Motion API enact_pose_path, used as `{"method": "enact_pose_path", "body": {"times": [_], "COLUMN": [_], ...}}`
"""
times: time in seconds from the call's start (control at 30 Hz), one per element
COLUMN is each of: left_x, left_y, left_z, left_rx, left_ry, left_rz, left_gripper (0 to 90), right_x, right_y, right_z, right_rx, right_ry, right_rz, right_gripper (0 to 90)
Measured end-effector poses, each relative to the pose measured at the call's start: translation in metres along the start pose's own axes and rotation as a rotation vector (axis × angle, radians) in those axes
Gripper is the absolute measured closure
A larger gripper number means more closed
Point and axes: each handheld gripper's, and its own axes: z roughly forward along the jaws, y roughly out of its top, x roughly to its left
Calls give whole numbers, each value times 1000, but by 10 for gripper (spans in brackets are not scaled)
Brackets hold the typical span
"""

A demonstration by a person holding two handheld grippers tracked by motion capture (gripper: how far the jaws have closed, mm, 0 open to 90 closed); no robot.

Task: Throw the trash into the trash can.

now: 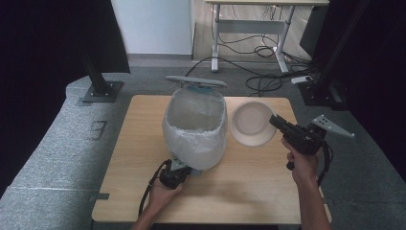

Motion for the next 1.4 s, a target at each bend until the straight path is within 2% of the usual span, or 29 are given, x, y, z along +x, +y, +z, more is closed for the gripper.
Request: {"method": "enact_pose_path", "body": {"times": [1.4], "left_x": [0], "left_y": [0], "left_z": [0], "left_rx": [0], "left_ry": [0], "left_rz": [3], "left_gripper": [900], "right_x": [20], "right_y": [21], "right_z": [28], "right_rx": [-2], "right_ry": [28], "right_rz": [-22], "right_gripper": [841]}}
